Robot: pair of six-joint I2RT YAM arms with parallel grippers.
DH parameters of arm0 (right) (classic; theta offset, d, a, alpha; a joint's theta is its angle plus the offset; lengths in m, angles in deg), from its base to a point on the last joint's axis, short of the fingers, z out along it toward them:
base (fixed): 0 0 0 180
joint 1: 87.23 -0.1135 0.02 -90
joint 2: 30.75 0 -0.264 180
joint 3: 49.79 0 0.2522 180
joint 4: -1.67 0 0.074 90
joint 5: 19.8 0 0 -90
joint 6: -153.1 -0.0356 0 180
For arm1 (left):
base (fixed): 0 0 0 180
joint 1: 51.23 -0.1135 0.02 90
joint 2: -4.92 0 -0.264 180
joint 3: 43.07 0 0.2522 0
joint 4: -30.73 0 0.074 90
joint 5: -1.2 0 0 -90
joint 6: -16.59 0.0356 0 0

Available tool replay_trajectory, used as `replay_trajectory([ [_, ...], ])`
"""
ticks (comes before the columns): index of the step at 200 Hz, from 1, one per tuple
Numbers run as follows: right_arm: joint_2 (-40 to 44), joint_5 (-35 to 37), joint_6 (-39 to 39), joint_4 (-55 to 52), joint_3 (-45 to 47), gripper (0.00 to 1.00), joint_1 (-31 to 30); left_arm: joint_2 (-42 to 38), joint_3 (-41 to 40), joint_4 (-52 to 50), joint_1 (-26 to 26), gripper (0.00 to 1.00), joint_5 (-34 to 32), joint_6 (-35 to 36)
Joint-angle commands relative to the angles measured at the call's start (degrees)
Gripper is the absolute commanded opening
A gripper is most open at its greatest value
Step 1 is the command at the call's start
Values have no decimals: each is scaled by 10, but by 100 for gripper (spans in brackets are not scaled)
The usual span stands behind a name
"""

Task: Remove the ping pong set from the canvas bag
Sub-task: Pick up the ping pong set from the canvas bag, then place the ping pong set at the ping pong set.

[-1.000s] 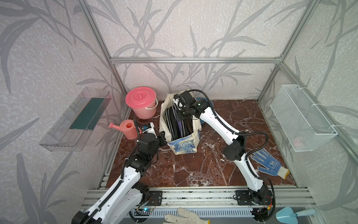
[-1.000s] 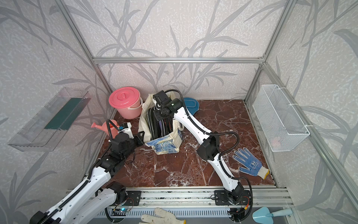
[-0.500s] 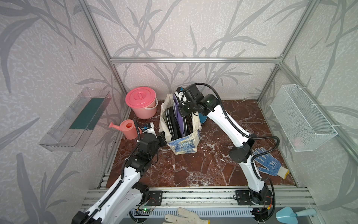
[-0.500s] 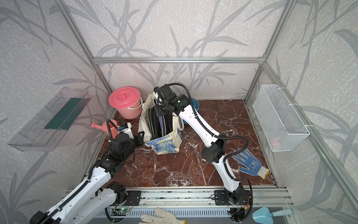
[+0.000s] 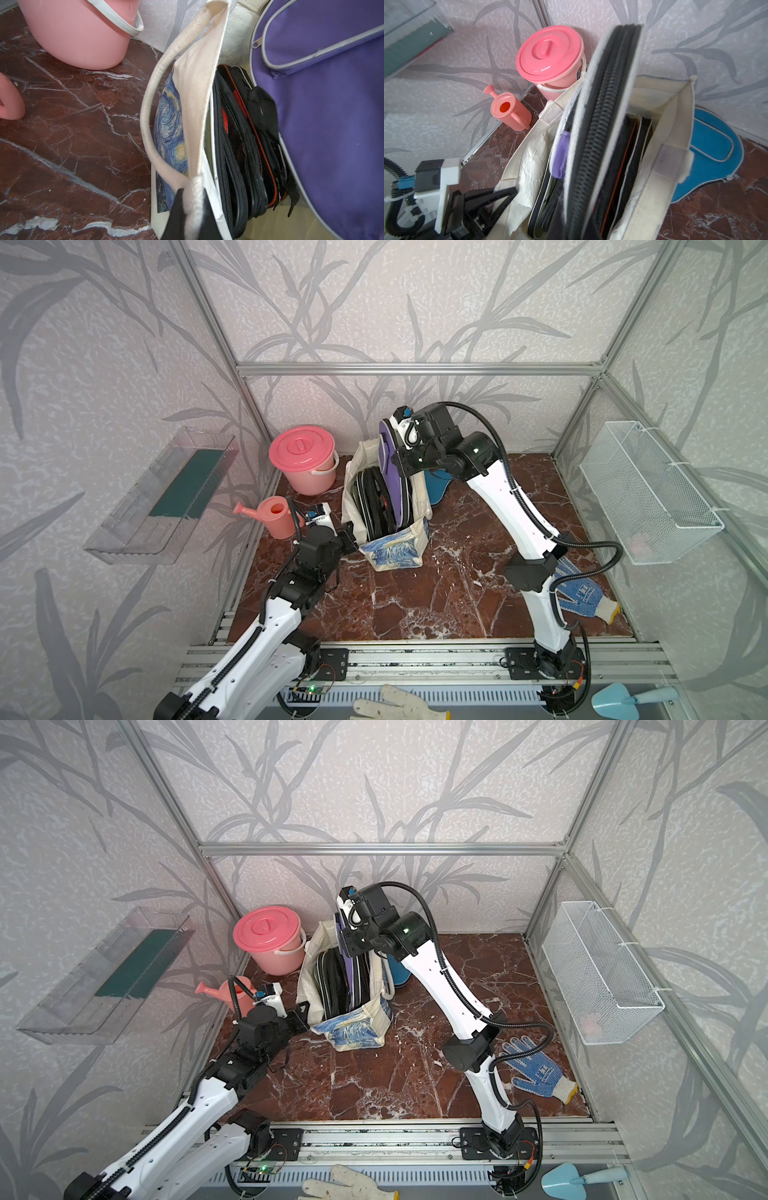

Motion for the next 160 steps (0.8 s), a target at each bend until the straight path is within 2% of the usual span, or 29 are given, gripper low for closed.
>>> replay_trajectory([
  [1,44,-10,-2,18,-22,0,13,-7,-7,-3,0,0,-1,9],
  [54,89,-58,-35,61,20,0,69,-7,-7,-3,-1,0,0,10],
  [111,115,-79,-58,98,55,0,128,-10,-8,-9,0,0,1,11],
  [160,137,-103,-85,171,142,0,178,-11,-6,-15,-1,0,-4,14],
])
